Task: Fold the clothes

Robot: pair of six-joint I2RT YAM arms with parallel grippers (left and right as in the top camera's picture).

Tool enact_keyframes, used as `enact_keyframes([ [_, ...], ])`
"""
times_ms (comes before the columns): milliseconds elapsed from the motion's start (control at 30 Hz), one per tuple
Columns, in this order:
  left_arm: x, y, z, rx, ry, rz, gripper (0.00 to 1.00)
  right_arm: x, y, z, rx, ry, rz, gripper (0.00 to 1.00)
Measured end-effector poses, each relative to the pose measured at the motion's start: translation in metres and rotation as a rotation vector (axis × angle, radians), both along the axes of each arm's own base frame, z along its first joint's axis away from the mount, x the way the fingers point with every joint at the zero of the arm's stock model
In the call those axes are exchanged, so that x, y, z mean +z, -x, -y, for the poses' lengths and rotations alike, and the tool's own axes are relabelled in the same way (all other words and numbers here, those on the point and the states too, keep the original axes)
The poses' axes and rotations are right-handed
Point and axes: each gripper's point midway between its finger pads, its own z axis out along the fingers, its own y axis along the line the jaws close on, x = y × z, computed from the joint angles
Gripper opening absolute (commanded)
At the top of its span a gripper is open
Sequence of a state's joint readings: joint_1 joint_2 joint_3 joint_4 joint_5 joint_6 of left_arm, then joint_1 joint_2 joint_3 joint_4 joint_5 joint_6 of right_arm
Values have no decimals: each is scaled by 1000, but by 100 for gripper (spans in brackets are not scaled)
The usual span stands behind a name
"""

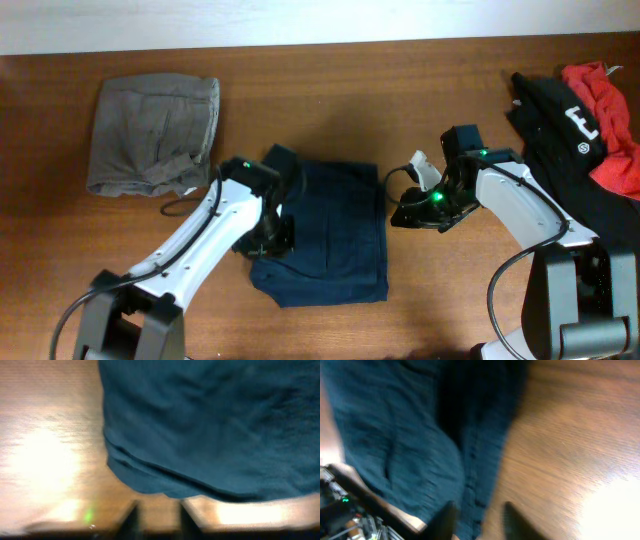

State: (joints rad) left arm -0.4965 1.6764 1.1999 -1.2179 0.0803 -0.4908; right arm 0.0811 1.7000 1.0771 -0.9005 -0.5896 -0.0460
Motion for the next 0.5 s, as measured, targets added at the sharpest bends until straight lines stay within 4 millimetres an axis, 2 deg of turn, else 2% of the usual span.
enact_keyframes([
  [67,-25,15,6,29,29,-32,1,7,-18,-10,23,-60,95,4],
  [200,-57,35,17,50,83,-57,0,21,-53,-28,44,-118,273,4],
  [300,-71,36,23,69,117,-34,1,29,-70,-51,64,-161,361,4],
  [367,-74,37,23,79,120,-32,0,24,-71,-67,83,-179,360,4],
  [433,-75,36,23,86,120,-29,0,7,-65,-82,94,-177,305,4],
  [500,-75,36,22,91,119,-27,0,-15,-58,-85,69,-131,228,4],
])
